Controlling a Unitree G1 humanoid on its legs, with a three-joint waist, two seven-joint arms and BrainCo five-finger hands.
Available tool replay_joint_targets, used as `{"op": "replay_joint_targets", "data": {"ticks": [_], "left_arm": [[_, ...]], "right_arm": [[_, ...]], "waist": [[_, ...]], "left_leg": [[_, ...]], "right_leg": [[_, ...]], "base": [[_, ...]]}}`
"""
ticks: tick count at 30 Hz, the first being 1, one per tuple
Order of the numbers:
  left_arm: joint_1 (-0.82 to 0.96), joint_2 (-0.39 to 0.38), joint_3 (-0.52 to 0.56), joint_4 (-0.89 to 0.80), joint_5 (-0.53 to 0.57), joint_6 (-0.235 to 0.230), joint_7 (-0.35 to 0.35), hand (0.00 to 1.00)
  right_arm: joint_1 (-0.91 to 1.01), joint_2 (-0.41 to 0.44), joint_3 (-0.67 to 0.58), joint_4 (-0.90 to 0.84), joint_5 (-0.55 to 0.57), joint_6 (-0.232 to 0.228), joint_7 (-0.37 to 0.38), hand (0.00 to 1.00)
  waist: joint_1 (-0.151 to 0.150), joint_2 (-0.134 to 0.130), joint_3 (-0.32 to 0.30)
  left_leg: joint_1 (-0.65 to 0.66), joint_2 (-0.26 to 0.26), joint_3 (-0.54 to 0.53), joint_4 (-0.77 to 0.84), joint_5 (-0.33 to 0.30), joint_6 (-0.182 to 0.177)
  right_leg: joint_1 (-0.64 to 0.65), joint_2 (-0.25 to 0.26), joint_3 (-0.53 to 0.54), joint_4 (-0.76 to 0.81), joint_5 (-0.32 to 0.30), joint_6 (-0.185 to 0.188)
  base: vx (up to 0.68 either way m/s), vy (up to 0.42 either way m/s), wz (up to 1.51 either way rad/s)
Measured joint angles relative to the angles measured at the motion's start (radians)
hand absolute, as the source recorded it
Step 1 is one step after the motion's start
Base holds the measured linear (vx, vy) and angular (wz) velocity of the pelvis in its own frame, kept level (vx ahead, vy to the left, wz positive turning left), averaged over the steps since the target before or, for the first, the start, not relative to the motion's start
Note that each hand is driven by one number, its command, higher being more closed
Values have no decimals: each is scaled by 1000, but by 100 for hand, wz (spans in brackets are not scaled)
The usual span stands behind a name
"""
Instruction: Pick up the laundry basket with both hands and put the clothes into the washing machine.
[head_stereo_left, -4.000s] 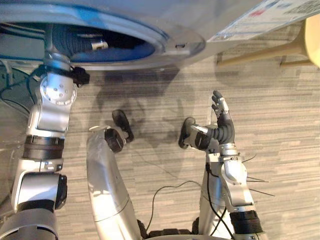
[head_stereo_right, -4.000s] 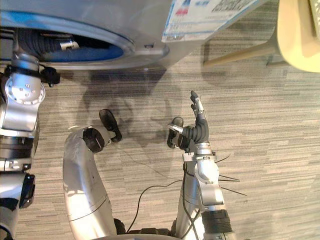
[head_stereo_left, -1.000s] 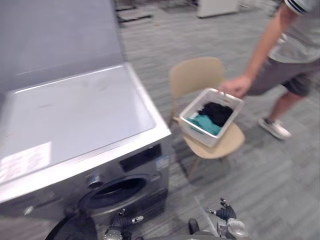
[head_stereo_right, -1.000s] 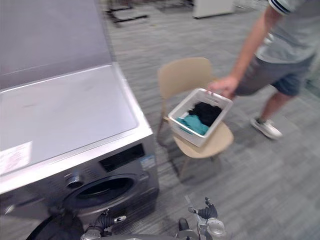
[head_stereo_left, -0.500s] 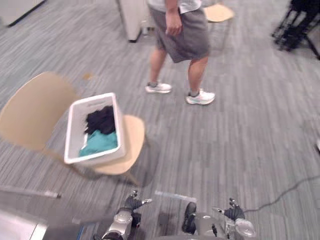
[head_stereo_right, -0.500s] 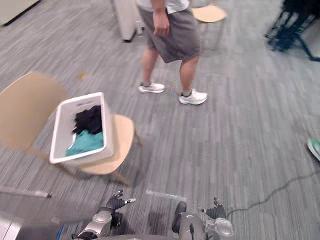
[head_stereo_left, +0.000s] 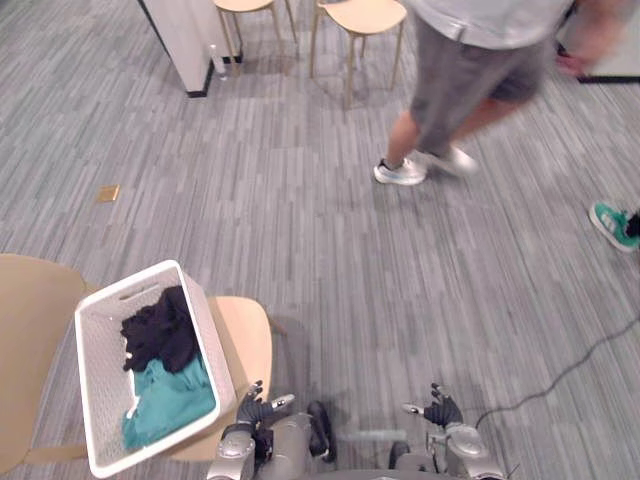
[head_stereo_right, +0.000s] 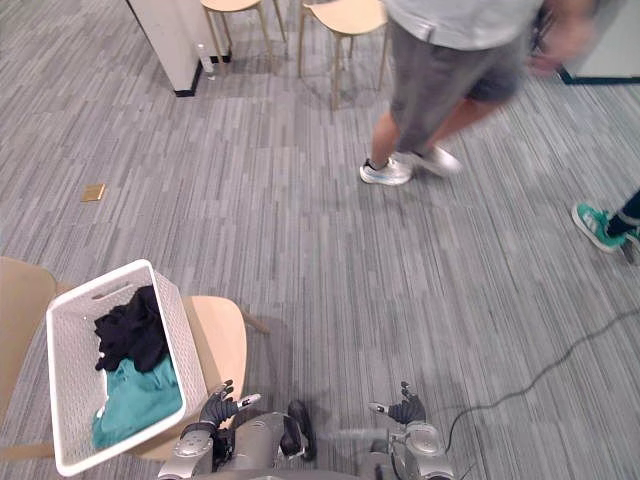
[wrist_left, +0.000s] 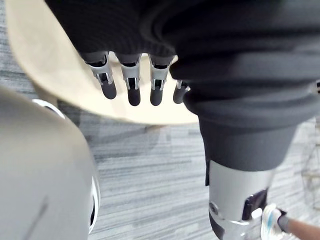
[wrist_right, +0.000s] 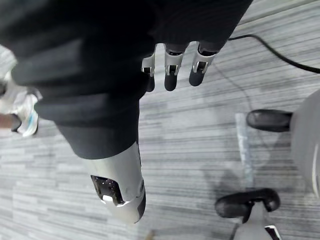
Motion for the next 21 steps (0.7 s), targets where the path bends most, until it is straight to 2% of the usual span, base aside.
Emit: {"op": "replay_joint_targets", "data": {"ticks": [1, 2, 3, 4, 5, 6, 7, 8, 9, 10, 11, 12, 13, 14, 16, 18, 19, 21], "left_arm": [[0, 0, -6, 6, 0, 1, 0, 0], [0, 11, -32, 13, 1, 7, 0, 0], [0, 24, -59, 16, 1, 17, -3, 0], [1, 27, -73, 15, 1, 20, -2, 0], [0, 25, -80, 14, 1, 24, -1, 0], [-5, 22, -85, 13, 1, 26, 0, 0], [-15, 22, -86, 13, 1, 26, 2, 0], [-27, 18, -86, 13, 1, 26, 6, 0], [-45, 12, -89, 13, 1, 26, 17, 0], [-62, 7, -98, 14, 1, 26, 21, 0], [-62, 9, -109, 14, 1, 26, 22, 0], [-60, 11, -110, 14, 0, 26, 21, 0], [-65, -17, -104, 21, -1, 26, 24, 0], [-60, -24, -103, 17, -1, 24, 22, 0], [-54, -38, -104, 17, 0, 23, 22, 0], [-43, -38, -105, 14, -1, 21, 22, 0], [-40, -35, -107, 14, -7, 20, 23, 0], [-39, -23, -109, 14, -8, 21, 23, 0]], "right_arm": [[1, 2, 6, -1, -3, -1, 1, 0], [0, 7, 8, -2, -9, -2, 3, 0], [13, 9, 5, -1, -14, 0, 3, 0], [14, 6, 5, -2, -15, 0, 3, 0], [10, -3, 6, -3, -16, 0, 2, 0], [9, -9, 7, -5, -16, -2, 2, 0], [9, -11, 7, -5, -16, -2, 2, 0], [6, -15, 6, -10, -15, -2, 2, 0], [10, -24, 6, -18, -10, -2, 2, 0], [13, -30, 3, -27, 6, -3, 2, 0], [16, -30, 4, -30, 11, -2, -1, 0], [32, -28, 4, -32, 14, -3, -2, 0], [25, -52, 2, -26, 15, 0, -3, 0], [17, -56, 0, -26, 15, 0, -4, 0], [7, -57, -16, -34, 15, -8, -6, 0], [7, -59, -16, -34, 15, -12, -8, 0], [0, -57, -17, -34, 15, -20, -9, 0], [-12, -50, -19, -21, 16, -22, -18, 0]], "waist": [[-1, -4, -1], [-15, -18, -1], [-32, -24, 1], [-30, -22, 2], [-28, -14, 5], [-30, 3, 8], [-31, 4, 9], [-31, 8, 10], [-33, 15, 13], [-35, 15, 14], [-34, 7, 9], [-30, -11, 5], [-17, 38, 10], [-10, 38, 10], [0, 35, 11], [2, 43, 7], [4, 48, 3], [7, 26, -7]], "left_leg": [[27, -12, -8, -15, -3, 3], [82, -47, -48, -50, -9, 14], [145, -75, -101, -82, -13, 22], [168, -81, -127, -95, -13, 23], [212, -84, -186, -123, -13, 22], [241, -83, -261, -145, -13, 22], [248, -82, -297, -149, -13, 22], [253, -76, -379, -151, -13, 19], [254, -67, -472, -149, -18, -3], [254, -61, -531, -139, -29, -25], [255, -64, -571, -127, -41, -49], [258, -86, -622, -92, -67, -90], [228, -71, -705, -8, -85, -139], [208, -64, -719, 10, -81, -157], [167, -51, -733, -45, -70, -175], [136, -25, -686, -92, -23, -201], [93, -5, -593, -111, 55, -171], [59, 10, -435, -135, 80, -134]], "right_leg": [[-31, -17, 0, 106, 9, 7], [-88, -53, -3, 301, 13, 28], [-122, -77, -35, 457, -25, -15], [-130, -79, -49, 487, -48, -29], [-144, -65, -87, 489, -78, -66], [-172, -28, -110, 421, -115, -96], [-183, -5, -107, 381, -124, -105], [-225, 47, -53, 276, -130, -115], [-282, 111, 43, 168, -119, -113], [-310, 146, 115, 79, -77, -100], [-310, 156, 168, -26, -3, -96], [-285, 143, 218, -180, 164, -91], [-251, 137, 166, -174, 216, -95], [-241, 129, 154, -179, 210, -100], [-132, 93, 30, -267, 203, -111], [-72, 94, -50, -308, 202, -111], [-55, 97, -101, -315, 191, -113], [-48, 74, -156, -330, 174, -109]], "base": [[476, 304, 39], [440, 169, 104], [455, 129, 118], [483, 73, 130], [467, 31, 129], [463, -1, 135], [444, -68, 159], [443, -146, 184], [524, -221, 225], [431, -216, 206], [451, -265, 184], [466, -327, 193], [453, -325, 165], [390, -311, 153], [303, -253, 153], [185, -143, 141], [129, -83, 132], [41, -22, 118]]}}
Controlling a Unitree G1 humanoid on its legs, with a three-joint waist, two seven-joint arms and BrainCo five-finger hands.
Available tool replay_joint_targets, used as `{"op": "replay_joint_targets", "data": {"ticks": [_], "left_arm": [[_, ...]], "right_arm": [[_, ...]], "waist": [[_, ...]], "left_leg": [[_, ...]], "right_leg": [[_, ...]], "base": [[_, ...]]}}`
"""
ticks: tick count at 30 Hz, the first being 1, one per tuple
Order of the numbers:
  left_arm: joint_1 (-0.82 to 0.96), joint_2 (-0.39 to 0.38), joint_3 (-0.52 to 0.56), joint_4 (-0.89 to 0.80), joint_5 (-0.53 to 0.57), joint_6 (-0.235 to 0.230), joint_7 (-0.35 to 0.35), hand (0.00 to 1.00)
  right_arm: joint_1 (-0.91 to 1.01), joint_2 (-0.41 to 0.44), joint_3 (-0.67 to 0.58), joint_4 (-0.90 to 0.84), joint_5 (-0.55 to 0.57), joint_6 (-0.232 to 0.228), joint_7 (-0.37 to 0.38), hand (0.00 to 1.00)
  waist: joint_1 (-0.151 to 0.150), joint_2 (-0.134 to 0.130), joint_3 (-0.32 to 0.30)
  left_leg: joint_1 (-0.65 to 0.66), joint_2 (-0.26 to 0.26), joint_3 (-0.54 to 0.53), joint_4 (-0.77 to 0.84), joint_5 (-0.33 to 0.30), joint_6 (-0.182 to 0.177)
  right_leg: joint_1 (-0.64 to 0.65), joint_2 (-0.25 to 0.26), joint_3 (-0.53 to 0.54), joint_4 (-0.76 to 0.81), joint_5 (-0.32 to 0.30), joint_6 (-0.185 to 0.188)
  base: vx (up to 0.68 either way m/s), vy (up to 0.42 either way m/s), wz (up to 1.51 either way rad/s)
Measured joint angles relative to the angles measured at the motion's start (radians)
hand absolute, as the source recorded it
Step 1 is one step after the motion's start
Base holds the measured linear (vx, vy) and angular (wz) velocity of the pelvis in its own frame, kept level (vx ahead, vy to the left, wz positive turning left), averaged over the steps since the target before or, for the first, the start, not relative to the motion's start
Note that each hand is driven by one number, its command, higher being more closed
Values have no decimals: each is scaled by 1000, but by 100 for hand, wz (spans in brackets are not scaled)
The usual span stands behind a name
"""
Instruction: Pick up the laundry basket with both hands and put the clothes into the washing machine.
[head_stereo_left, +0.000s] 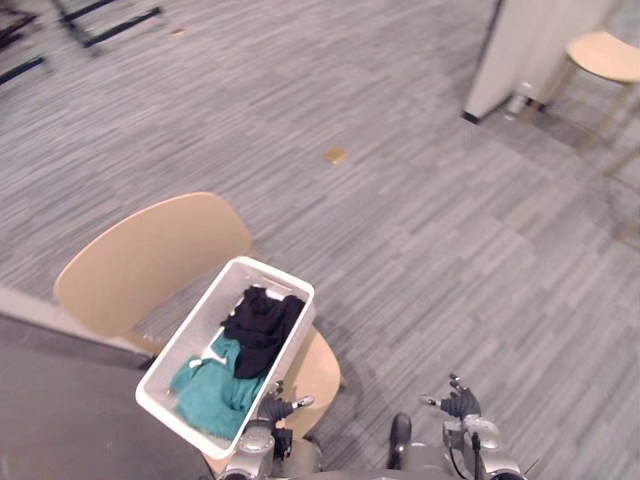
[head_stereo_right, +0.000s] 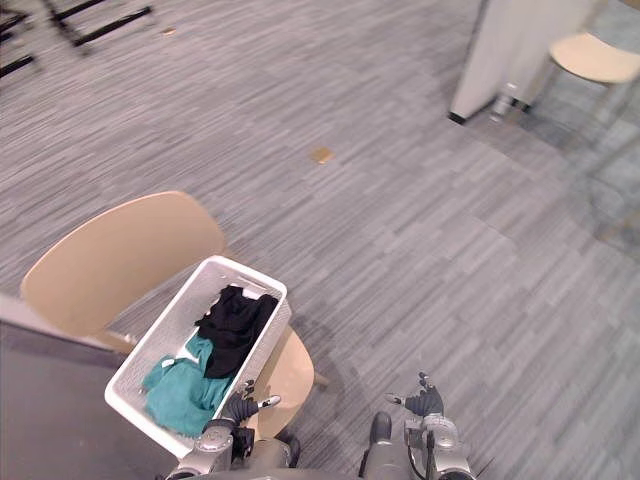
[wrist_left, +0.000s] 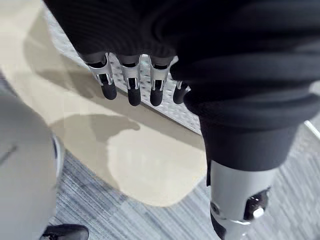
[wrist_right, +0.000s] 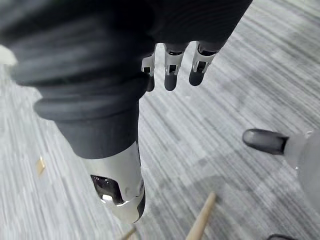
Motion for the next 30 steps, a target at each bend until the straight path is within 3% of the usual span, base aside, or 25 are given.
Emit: {"op": "replay_joint_targets", "data": {"ticks": [1, 2, 3, 4, 5, 6, 8, 11, 12, 13, 14, 16, 18, 19, 20, 21, 24, 30], "left_arm": [[-3, 7, -11, 0, 0, -1, -1, 0], [-4, 9, -17, 0, 0, -1, 0, 0], [-2, 10, -24, 1, 1, 0, -1, 0], [0, 10, -32, 1, 1, 0, -2, 0], [2, 15, -42, 0, 2, -1, -3, 0], [1, 25, -43, 0, 2, -4, -2, 0], [8, 51, -44, 3, 2, -2, -3, 0], [21, 65, -43, 5, 2, -1, 0, 0], [27, 71, -44, 4, 2, -2, 0, 0], [28, 77, -44, 2, 2, -2, 0, 0], [34, 83, -45, -2, 2, -3, 1, 0], [44, 98, -42, -3, 2, -5, 3, 0], [45, 103, -36, -3, 2, -7, 10, 0], [48, 104, -36, -3, 2, -11, 18, 0], [50, 104, -37, -2, 2, -13, 18, 0], [45, 106, -36, 2, 1, -14, 19, 0], [46, 81, -28, 0, 0, -24, 23, 0], [58, 83, 4, -3, 0, -26, 38, 0]], "right_arm": [[2, 15, -16, 1, 1, 0, -7, 0], [6, 19, -24, 1, 2, 0, -7, 0], [23, 20, -40, -3, 9, 0, -8, 0], [36, 16, -49, -7, 12, 0, -8, 0], [51, 19, -64, -11, 19, 0, -8, 0], [65, 32, -64, -13, 20, 0, -8, 0], [64, 50, -64, -24, 17, 0, -8, 0], [57, 39, -64, -53, -8, 1, -13, 0], [54, 36, -62, -63, -18, 2, -14, 0], [54, 38, -60, -73, -27, 3, -19, 0], [54, 42, -51, -98, -39, 5, -28, 0], [65, 38, -6, -210, -75, -1, -30, 0], [62, 31, 18, -273, -94, -5, -31, 0], [67, 29, 27, -330, -113, -10, -32, 0], [69, 29, 28, -346, -125, -11, -36, 0], [67, 19, 32, -374, -143, -11, -44, 0], [64, -7, 74, -473, -225, -10, -49, 0], [63, -23, 182, -608, -315, -27, -22, 0]], "waist": [[-5, -17, -4], [-7, -19, -6], [-11, -17, -8], [-15, -17, -10], [-19, -20, -18], [-1, -32, -24], [-6, -50, -34], [-9, -57, -34], [-14, -60, -33], [-15, -63, -31], [-21, -70, -26], [-36, -74, -28], [-35, -81, -32], [-38, -88, -37], [-38, -95, -41], [-38, -102, -47], [-34, -70, -62], [-32, -77, -60]], "left_leg": [[-20, 27, 195, -15, 12, 37], [-17, 45, 268, -7, 10, 50], [-20, 98, 439, 18, 8, 56], [-22, 106, 502, 40, 14, 51], [-27, 95, 508, 51, 13, 54], [-32, 70, 472, 44, 13, 56], [-31, 27, 431, 40, 13, 65], [-26, -27, 382, 54, -13, 101], [-16, -47, 354, 49, -17, 106], [-8, -59, 332, 49, -17, 107], [8, -69, 299, 49, -16, 109], [22, -71, 236, 46, -12, 107], [21, -73, 200, 39, -5, 95], [14, -82, 156, 33, 7, 76], [9, -88, 141, 31, 11, 70], [-3, -95, 98, 32, 20, 55], [-30, -69, 22, -24, 65, 12], [-13, -54, -110, -128, 157, -28]], "right_leg": [[9, -32, -68, -4, -14, 5], [16, -42, -90, -3, -17, 10], [37, -64, -141, 11, -34, 29], [52, -80, -178, 26, -51, 44], [68, -91, -212, 35, -64, 54], [79, -106, -230, 35, -65, 56], [93, -139, -248, 58, -85, 83], [51, -249, -239, 290, -147, 101], [13, -291, -196, 417, -146, 96], [-14, -308, -144, 499, -141, 62], [-55, -305, -42, 587, -155, 16], [-82, -190, 156, 561, -240, 34], [-95, -117, 247, 478, -262, 49], [-88, -64, 333, 361, -257, 53], [-84, -59, 352, 325, -251, 59], [-73, -53, 339, 291, -223, 61], [-65, -26, 255, 228, -192, 31], [29, 2, 99, 130, -170, 4]], "base": [[-6, 43, 122], [-2, 80, 154], [24, 132, 124], [44, 183, 156], [65, 231, 126], [70, 221, 114], [66, 170, 73], [47, 132, 64], [42, 146, 74], [62, 113, 83], [68, 40, 94], [64, -53, 97], [42, -106, 74], [36, -119, 81], [45, -173, 99], [56, -163, 89], [69, -216, 71], [12, -147, 70]]}}
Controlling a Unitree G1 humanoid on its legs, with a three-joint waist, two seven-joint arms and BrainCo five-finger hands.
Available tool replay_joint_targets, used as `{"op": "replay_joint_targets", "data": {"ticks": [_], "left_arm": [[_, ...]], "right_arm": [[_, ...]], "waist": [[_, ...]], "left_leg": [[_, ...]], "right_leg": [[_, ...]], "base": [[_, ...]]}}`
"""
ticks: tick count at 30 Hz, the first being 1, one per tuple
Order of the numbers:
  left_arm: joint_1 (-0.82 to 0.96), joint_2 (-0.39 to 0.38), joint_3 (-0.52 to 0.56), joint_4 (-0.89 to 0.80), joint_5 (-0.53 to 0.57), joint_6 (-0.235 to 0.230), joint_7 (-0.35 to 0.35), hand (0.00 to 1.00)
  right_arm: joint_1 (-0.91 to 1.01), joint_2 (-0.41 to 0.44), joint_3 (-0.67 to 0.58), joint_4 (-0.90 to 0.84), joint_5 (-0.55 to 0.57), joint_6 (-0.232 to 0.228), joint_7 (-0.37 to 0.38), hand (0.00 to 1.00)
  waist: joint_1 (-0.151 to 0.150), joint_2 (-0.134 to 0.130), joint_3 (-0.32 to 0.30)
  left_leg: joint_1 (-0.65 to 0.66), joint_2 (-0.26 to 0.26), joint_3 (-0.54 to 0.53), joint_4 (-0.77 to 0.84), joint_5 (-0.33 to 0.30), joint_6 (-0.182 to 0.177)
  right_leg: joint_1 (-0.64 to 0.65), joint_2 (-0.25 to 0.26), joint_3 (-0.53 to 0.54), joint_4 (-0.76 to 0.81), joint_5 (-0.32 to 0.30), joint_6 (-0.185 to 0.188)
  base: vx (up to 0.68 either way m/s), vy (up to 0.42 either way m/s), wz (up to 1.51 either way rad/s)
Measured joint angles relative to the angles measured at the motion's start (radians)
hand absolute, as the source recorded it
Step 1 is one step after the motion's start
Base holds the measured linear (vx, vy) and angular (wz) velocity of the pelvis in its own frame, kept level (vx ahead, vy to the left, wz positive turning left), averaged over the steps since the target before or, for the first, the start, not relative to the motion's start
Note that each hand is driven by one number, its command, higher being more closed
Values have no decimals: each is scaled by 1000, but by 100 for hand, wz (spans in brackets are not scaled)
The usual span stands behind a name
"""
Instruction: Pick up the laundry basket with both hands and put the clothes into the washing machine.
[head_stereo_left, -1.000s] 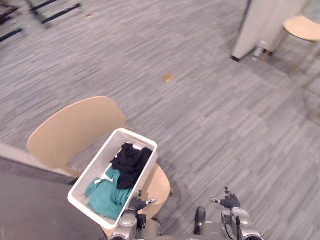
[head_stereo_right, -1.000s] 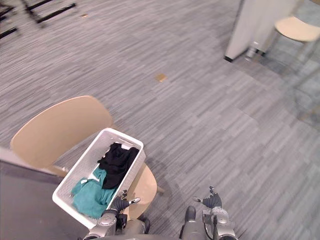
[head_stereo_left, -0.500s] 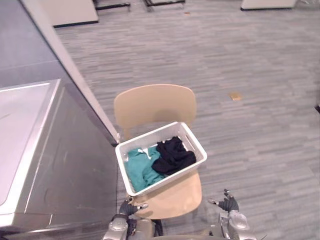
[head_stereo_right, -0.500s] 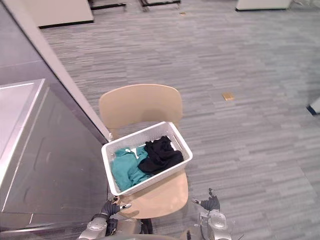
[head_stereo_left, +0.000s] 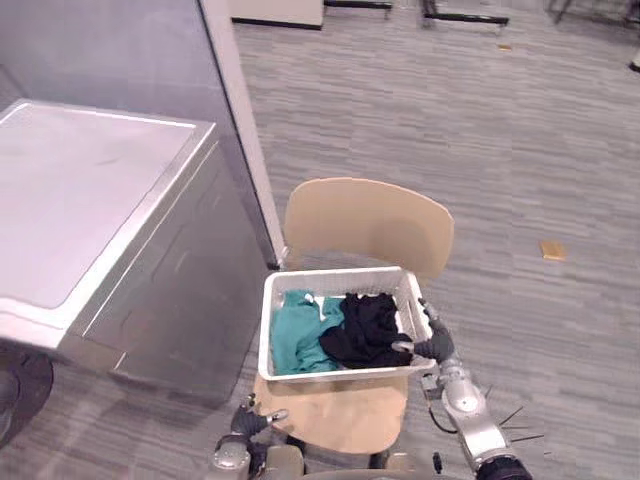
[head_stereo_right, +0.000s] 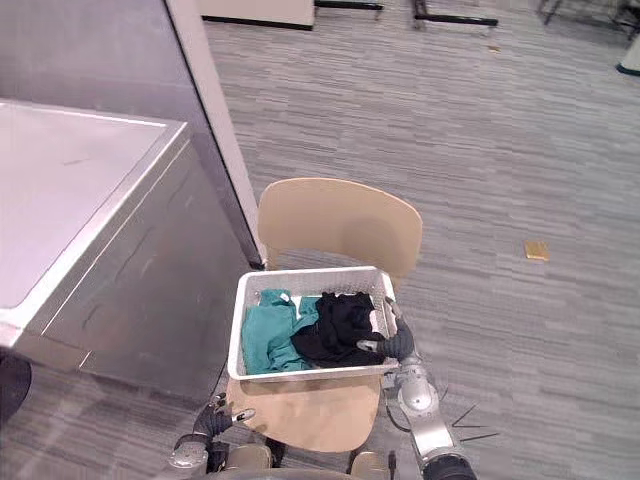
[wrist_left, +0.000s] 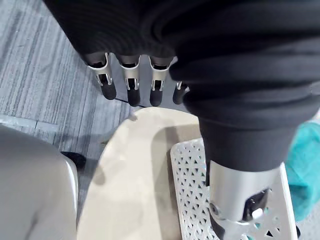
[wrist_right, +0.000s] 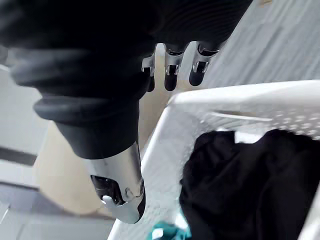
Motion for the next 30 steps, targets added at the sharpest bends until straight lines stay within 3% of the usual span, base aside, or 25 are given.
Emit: {"op": "replay_joint_targets", "data": {"ticks": [4, 6, 10, 15, 17, 19, 22, 29, 30], "left_arm": [[-2, 5, 0, -7, 1, -1, 0, 0], [-1, 6, -1, -11, 1, -8, -1, 0], [-7, 11, 0, -31, 3, -21, -2, 0], [-31, 25, 24, -42, 1, -19, -3, 0], [-34, 36, 36, -38, 0, -20, -3, 0], [-48, 52, 42, -37, -3, -21, 0, 0], [-84, 57, 41, -39, -17, -28, 0, 0], [-172, 50, 18, -66, -39, -61, 3, 0], [-175, 44, 17, -72, -45, -61, 3, 0]], "right_arm": [[-55, -38, 78, 16, -17, -4, 39, 0], [-107, -59, 131, 71, -25, -15, 61, 0], [-224, -74, 196, 204, -56, -16, 65, 0], [-452, -103, 198, 361, -81, -4, 58, 0], [-515, -118, 204, 414, -81, 10, 52, 0], [-603, -165, 245, 465, -82, 4, 54, 0], [-757, -184, 254, 529, -82, 9, 23, 0], [-902, -274, 260, 674, -83, 39, -29, 0], [-914, -282, 263, 683, -91, 47, -33, 100]], "waist": [[7, 8, 12], [26, 25, 26], [43, 57, 77], [69, 102, 159], [89, 103, 186], [112, 108, 206], [120, 112, 234], [163, 132, 287], [167, 134, 290]], "left_leg": [[-40, -4, -4, -23, 64, -2], [-39, -1, -4, -69, 104, 7], [-76, 3, 11, -107, 115, 15], [-182, 14, 55, -135, 140, 21], [-199, 8, 57, -143, 151, 15], [-231, 5, 57, -163, 234, 32], [-254, 0, 47, -217, 277, 29], [-312, -28, -41, -232, 311, 27], [-325, -33, -55, -232, 316, 22]], "right_leg": [[5, 0, -83, -21, 13, -13], [5, 1, -120, -21, 16, -17], [-12, 4, -160, -19, 7, -11], [-138, -6, -154, 9, 7, -3], [-156, -9, -146, 15, 10, -2], [-206, -16, -131, 60, 22, -2], [-263, -28, -134, 93, 15, -3], [-326, -62, -186, 189, -58, -6], [-342, -70, -190, 208, -72, -9]], "base": [[-78, -34, 71], [-177, -12, 51], [-201, 25, 41], [-104, 44, 24], [2, 33, 14], [40, 28, 26], [92, -29, 8], [74, -83, 37], [53, -99, 26]]}}
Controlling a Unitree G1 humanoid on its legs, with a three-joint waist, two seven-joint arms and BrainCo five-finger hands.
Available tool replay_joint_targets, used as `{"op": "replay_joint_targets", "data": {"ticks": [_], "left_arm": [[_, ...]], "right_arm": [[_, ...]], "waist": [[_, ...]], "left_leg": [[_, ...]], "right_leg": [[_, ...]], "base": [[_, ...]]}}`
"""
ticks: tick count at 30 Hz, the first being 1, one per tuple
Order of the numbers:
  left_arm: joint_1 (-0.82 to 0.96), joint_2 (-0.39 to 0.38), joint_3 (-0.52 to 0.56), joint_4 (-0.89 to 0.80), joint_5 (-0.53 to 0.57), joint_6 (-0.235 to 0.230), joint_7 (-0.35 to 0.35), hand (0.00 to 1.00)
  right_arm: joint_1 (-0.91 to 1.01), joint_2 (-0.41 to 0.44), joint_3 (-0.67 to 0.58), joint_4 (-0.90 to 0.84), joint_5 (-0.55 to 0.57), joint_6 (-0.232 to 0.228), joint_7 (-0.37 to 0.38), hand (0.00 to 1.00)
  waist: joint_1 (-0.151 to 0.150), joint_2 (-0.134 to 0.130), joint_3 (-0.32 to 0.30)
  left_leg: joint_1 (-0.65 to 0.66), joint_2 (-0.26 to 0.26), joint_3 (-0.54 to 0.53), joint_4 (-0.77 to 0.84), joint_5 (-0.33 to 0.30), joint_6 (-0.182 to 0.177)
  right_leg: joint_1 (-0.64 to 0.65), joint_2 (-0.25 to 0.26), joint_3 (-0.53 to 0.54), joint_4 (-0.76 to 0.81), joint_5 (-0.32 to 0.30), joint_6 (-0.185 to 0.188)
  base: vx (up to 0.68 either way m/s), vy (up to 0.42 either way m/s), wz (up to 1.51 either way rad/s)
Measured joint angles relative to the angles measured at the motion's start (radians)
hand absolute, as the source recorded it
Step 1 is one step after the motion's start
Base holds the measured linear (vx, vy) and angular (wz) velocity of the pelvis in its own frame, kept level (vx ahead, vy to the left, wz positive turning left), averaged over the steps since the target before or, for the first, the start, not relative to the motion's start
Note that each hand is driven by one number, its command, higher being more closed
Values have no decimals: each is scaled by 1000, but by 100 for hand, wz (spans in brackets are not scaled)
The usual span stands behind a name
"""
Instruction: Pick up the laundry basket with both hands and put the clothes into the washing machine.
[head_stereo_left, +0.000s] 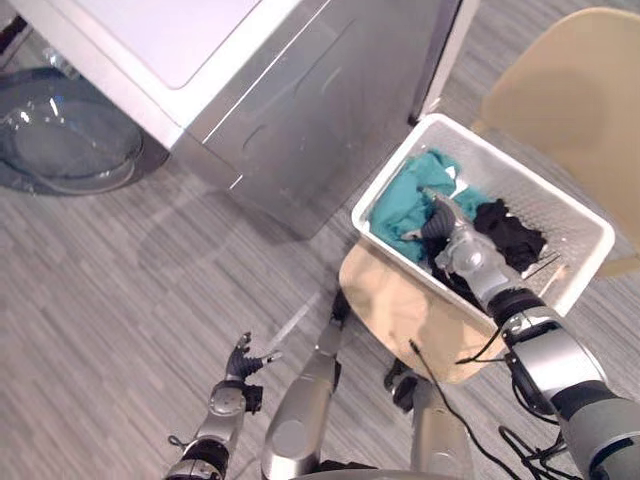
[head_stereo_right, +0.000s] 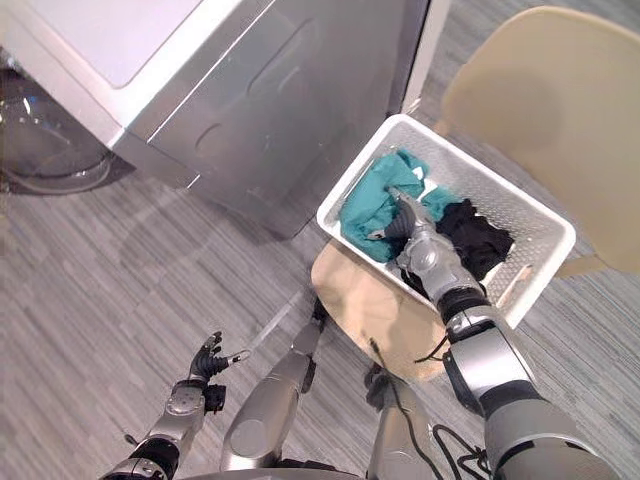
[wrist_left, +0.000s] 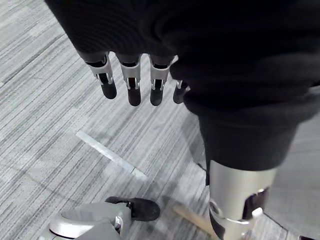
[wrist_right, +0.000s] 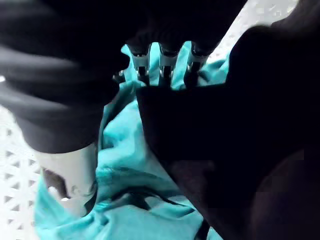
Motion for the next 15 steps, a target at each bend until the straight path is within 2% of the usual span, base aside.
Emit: {"op": "replay_joint_targets", "data": {"ticks": [8, 13, 15], "left_arm": [[-6, -10, -66, -2, -1, 0, -1, 0], [-23, -13, -66, -3, -1, 1, -1, 0], [-24, -13, -66, -3, -1, 2, 0, 0]], "right_arm": [[-38, -9, 40, 24, -30, 1, -22, 100], [3, -8, 37, 18, -10, 6, -15, 100], [36, -9, 27, -34, 9, 11, -14, 100]], "waist": [[0, 5, 7], [0, 8, 8], [-2, 8, 8]], "left_leg": [[-5, 2, -8, 0, 0, -1], [9, 5, -5, -1, 0, -1], [18, 7, 0, -1, 0, -1]], "right_leg": [[-23, -5, 6, 49, -37, -14], [-15, -3, 13, 49, -38, -16], [-6, 1, 21, 41, -37, -16]], "base": [[6, -97, 5], [-21, -58, -2], [-25, -46, -8]]}}
